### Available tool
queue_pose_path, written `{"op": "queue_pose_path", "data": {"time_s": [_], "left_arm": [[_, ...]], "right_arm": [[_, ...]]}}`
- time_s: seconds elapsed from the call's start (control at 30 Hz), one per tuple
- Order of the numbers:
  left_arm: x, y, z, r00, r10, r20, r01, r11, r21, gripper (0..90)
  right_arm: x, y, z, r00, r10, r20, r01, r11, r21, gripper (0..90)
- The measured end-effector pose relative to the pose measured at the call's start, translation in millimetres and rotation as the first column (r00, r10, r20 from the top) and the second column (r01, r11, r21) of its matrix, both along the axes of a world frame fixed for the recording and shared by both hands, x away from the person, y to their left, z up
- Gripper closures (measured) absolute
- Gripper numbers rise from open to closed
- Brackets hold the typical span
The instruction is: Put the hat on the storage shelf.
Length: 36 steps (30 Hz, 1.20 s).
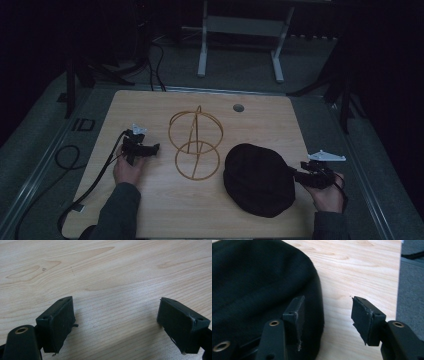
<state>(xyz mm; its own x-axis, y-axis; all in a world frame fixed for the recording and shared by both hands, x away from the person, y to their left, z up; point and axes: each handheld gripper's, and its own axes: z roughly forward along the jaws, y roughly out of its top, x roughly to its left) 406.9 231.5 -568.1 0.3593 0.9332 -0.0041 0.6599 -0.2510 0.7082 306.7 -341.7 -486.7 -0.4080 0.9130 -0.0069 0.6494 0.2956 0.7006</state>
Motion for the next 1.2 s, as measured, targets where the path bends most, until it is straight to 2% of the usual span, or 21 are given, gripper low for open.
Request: {"op": "queue_pose_path", "data": {"time_s": [0.2, 0.43, 0.6, 1.03, 1.2], "left_arm": [[0.0, -0.2, -0.1, 1.0, 0.001, 0.001, -0.001, 1.0, -0.002, 14.0], [0.0, -0.1, -0.1, 1.0, 0.001, 0.001, -0.001, 1.0, -0.002, 14.0], [0.0, -0.2, -0.1, 1.0, 0.001, 0.001, -0.001, 1.0, -0.002, 14.0], [0.1, -0.1, 0.1, 1.0, 0.002, 0.0, -0.002, 1.0, -0.001, 14.1], [0.1, -0.1, 0.1, 1.0, 0.002, 0.0, -0.002, 1.0, -0.001, 14.1]], "right_arm": [[9.8, 12.2, 8.8, 0.999, 0.043, -0.01, -0.043, 0.999, -0.031, 44.5], [21.2, 31.1, 13.9, 0.996, 0.085, -0.025, -0.087, 0.992, -0.092, 44.6], [28.7, 38.6, 18.1, 0.9919, 0.123, -0.034, -0.126, 0.987, -0.104, 49.3], [49.7, 55.6, 25.8, 0.9839, 0.154, -0.09, -0.168, 0.972, -0.167, 44.9], [56.9, 62.1, 26.3, 0.9814, 0.162, -0.104, -0.179, 0.965, -0.191, 46.0]]}}
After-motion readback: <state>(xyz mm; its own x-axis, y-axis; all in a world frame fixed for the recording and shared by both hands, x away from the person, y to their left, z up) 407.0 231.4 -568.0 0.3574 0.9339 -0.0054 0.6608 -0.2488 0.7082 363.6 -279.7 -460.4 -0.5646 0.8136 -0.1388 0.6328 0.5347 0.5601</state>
